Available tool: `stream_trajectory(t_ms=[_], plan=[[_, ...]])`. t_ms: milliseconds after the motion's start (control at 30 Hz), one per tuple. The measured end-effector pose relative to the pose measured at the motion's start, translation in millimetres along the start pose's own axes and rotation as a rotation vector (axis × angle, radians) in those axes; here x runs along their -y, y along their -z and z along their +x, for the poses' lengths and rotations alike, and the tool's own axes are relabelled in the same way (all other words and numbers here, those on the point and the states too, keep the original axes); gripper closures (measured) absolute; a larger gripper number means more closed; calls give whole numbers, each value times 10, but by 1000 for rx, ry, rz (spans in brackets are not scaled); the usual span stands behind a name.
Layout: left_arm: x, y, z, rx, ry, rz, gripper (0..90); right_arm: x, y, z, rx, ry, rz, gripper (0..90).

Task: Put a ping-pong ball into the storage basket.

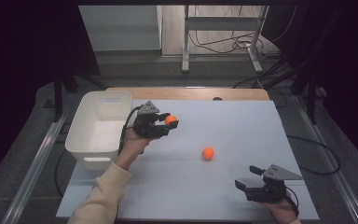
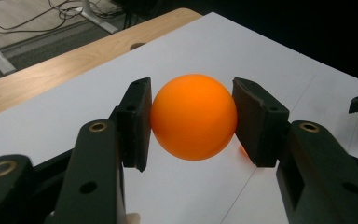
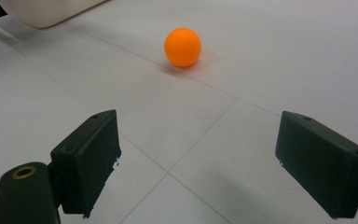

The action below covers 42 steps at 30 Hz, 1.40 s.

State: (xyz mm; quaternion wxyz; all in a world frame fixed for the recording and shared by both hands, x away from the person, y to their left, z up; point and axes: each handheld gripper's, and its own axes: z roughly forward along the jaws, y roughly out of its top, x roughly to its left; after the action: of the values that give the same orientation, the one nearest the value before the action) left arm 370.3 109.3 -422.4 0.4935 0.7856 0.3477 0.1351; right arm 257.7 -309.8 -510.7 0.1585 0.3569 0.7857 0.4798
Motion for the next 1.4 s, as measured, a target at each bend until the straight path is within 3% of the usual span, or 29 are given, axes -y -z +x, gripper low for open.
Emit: stream_trajectory(t_ms=[533, 1400], plan=[[-64, 155, 8, 3, -5, -36, 499, 1, -2, 0, 1, 2, 1, 143], [-109, 426, 133, -26, 24, -97, 498, 0, -1, 1, 3, 3, 1, 143]])
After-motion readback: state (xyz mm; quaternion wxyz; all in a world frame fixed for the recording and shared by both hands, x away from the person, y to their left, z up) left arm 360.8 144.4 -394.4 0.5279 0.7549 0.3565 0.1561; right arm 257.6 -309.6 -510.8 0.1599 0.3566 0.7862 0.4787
